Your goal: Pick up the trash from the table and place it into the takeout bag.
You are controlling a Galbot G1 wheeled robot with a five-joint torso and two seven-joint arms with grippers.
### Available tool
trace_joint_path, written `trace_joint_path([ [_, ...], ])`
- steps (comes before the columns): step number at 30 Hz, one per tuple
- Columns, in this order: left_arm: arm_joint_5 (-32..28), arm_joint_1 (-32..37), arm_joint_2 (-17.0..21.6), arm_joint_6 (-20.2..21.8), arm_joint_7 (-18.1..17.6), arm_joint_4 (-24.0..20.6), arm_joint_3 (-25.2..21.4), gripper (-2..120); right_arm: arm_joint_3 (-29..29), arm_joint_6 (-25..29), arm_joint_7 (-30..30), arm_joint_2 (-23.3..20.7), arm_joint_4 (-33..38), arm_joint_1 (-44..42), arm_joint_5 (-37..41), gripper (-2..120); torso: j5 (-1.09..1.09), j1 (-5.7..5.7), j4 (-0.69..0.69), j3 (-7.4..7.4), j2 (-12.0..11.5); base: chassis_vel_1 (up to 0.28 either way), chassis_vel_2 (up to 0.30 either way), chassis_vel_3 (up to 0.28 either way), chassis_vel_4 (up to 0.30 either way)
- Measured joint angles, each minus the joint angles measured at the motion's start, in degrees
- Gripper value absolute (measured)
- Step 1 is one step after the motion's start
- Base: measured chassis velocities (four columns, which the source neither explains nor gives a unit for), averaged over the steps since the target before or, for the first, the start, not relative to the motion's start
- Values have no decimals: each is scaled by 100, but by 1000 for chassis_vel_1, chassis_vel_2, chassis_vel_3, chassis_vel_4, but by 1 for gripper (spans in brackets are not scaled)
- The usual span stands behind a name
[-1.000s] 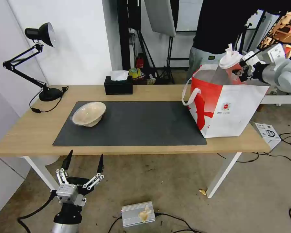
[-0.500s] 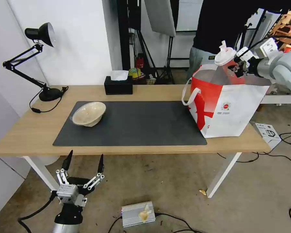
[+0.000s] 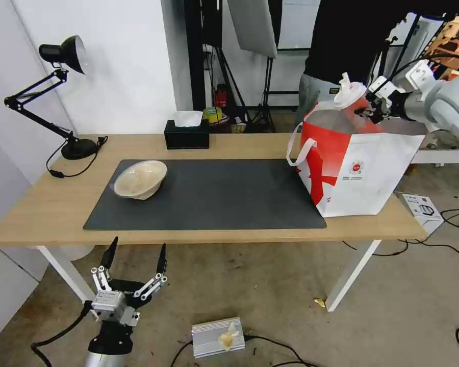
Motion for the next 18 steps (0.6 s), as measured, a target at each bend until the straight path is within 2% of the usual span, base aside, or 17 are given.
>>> trace_joint_path([
  [3,-1,-3,2,-2,0,0,0,100,-49,1,-18,-4,-4,29,-27,50,0,0,0,0,0,0,0,0,0],
  [7,-10,-20,28,-4,0,-11,0,100,-178,3,-25,-5,-7,117,-70,72,0,0,0,0,0,0,0,0,0],
  [8,-10,-20,28,-4,0,-11,0,100,-178,3,-25,-5,-7,117,-70,72,0,0,0,0,0,0,0,0,0],
  [11,-20,-27,37,-4,-4,-19,-12,100,-275,6,-34,-4,-7,205,-96,85,0,0,0,0,0,0,0,0,0],
  [16,-29,-36,38,-4,-9,-29,-16,100,-367,11,-66,12,-8,306,-105,98,0,0,0,0,0,0,0,0,0],
  [18,-30,-42,38,-4,-10,-30,-19,100,-387,12,-68,21,-14,326,-105,99,0,0,0,0,0,0,0,0,0],
])
